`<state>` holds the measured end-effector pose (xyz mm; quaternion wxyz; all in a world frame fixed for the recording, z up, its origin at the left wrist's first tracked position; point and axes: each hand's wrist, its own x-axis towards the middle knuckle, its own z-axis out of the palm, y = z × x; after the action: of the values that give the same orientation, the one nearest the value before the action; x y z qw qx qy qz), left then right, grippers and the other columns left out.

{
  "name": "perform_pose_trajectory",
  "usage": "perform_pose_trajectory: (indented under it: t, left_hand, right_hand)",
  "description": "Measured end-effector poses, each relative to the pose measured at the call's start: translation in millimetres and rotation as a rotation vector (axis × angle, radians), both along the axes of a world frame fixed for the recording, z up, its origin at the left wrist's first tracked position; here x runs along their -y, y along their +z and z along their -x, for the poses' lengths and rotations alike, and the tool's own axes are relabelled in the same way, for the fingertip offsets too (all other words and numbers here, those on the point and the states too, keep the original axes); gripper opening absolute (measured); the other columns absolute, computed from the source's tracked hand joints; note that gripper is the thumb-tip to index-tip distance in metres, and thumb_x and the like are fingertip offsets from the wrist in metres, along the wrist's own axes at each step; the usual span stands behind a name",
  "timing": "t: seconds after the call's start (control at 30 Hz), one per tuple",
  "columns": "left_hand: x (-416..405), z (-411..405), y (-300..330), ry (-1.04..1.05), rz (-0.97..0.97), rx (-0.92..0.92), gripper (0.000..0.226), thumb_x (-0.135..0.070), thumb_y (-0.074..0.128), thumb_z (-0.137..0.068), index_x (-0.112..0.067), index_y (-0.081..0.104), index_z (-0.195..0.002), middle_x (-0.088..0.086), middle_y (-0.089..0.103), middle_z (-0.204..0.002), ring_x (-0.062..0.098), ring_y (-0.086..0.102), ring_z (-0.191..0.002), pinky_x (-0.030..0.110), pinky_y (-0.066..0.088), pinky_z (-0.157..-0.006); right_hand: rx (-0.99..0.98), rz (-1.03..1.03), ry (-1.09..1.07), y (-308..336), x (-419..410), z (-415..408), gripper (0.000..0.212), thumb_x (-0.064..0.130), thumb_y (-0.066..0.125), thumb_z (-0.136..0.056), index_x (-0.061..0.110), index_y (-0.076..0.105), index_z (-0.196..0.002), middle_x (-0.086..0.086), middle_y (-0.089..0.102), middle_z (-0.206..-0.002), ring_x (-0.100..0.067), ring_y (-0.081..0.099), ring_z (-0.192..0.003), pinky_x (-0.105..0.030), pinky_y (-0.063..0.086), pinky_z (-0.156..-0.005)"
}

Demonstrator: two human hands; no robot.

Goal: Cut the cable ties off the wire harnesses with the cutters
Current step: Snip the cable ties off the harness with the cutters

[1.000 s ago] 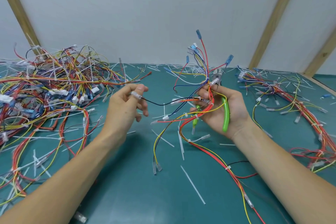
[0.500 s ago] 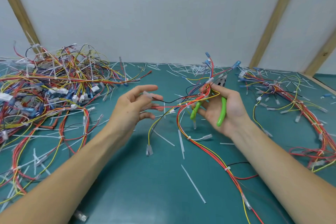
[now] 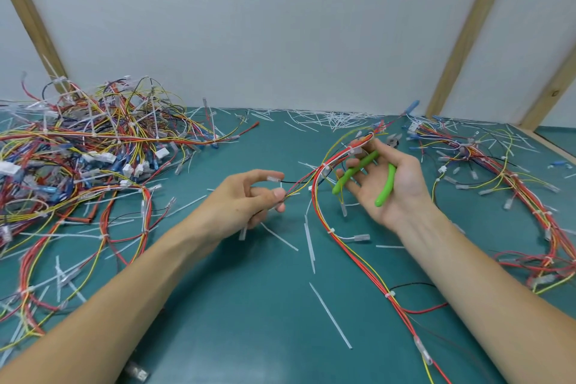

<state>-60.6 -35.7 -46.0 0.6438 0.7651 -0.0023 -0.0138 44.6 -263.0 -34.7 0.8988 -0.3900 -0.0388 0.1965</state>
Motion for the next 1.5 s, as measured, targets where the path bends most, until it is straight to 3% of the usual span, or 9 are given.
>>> perform_pose_trajectory:
  t: [0.27,0.4,0.53,0.67,0.93,1.1,1.2,1.3,1.5]
  left_hand:
    - [-5,-7,-5,0.302,0.101,0.113,0.032,-0.020,0.060,-0.100,-0.018,0.056,-0.132,-0.004,0.069,-0.070,0.012,0.050,-0.063,0.024,0.044,-0.068]
    - [-7,-4,-3,0.509,-0.244,0.322,0.021,-0.026,0.064,-0.098,-0.025,0.063,-0.119,-0.011,0.073,-0.097,0.002,0.064,-0.087,0.022,0.046,-0.076]
    - [9,3,0,0.301,-0.350,0.428,0.023,-0.049,0.067,-0.090,-0.029,0.071,-0.101,-0.015,0.072,-0.085,0.004,0.064,-0.080,0.010,0.039,-0.065]
    - [19,4,-8,0.186,-0.428,0.432,0.017,-0.035,0.072,-0.091,-0.022,0.070,-0.079,-0.008,0.063,-0.061,0.004,0.052,-0.057,0.012,0.035,-0.056]
    - [17,3,0,0.272,-0.245,0.310,0.021,-0.024,0.053,-0.103,-0.016,0.063,-0.087,0.001,0.075,-0.089,0.006,0.073,-0.078,0.023,0.051,-0.062]
    - [17,4,0,0.159,-0.256,0.302,0.020,-0.019,0.053,-0.104,-0.008,0.065,-0.093,0.000,0.077,-0.090,0.005,0.071,-0.080,0.019,0.051,-0.069]
    - [15,2,-3,0.161,-0.330,0.365,0.019,-0.013,0.052,-0.104,-0.008,0.066,-0.092,-0.007,0.075,-0.088,-0.008,0.058,-0.064,0.013,0.041,-0.063]
    - [6,-3,-3,0.286,-0.273,0.421,0.022,-0.009,0.048,-0.105,-0.011,0.058,-0.086,-0.004,0.073,-0.102,-0.009,0.062,-0.086,0.013,0.043,-0.073]
    - [-13,-12,4,0.376,0.196,0.489,0.028,-0.008,0.035,-0.109,-0.017,0.053,-0.088,-0.005,0.076,-0.103,0.013,0.070,-0.107,0.025,0.053,-0.089]
  right_hand:
    - [0.107,0.171,-0.040,5,-1,5,0.028,0.023,0.052,-0.101,0.014,0.068,-0.122,-0.006,0.071,-0.109,-0.017,0.057,-0.068,-0.041,0.059,-0.073]
    - [0.290,0.334,-0.007,10,-3,10,0.036,0.019,0.051,-0.102,0.012,0.063,-0.134,-0.006,0.070,-0.116,-0.018,0.058,-0.072,-0.042,0.059,-0.074]
    - [0.476,0.467,0.128,11,-10,20,0.045,0.024,0.061,-0.090,0.017,0.064,-0.135,-0.008,0.068,-0.133,-0.020,0.060,-0.072,-0.044,0.058,-0.075]
    - [0.606,0.585,0.186,6,-19,33,0.042,0.023,0.062,-0.090,0.020,0.068,-0.132,-0.004,0.072,-0.125,-0.018,0.063,-0.073,-0.041,0.059,-0.076]
    - [0.096,-0.111,-0.031,19,-13,22,0.028,0.028,0.057,-0.094,0.009,0.075,-0.102,-0.007,0.074,-0.095,-0.021,0.068,-0.074,-0.043,0.061,-0.074]
    - [-0.022,-0.138,-0.204,12,-12,12,0.041,0.039,0.037,-0.110,0.008,0.062,-0.100,-0.009,0.074,-0.087,-0.026,0.076,-0.086,-0.045,0.063,-0.072]
    - [0.138,0.246,-0.403,14,-4,3,0.038,0.040,0.040,-0.110,0.012,0.061,-0.094,-0.005,0.072,-0.080,-0.020,0.072,-0.075,-0.041,0.062,-0.070]
    - [0.376,0.791,-0.505,13,3,-3,0.035,0.041,0.050,-0.105,0.016,0.065,-0.085,-0.001,0.071,-0.077,-0.015,0.058,-0.061,-0.039,0.051,-0.065]
    - [0.735,1.831,-0.429,-10,3,5,0.031,0.055,0.056,-0.092,0.025,0.064,-0.093,0.003,0.065,-0.080,-0.034,0.060,-0.089,-0.036,0.036,-0.068]
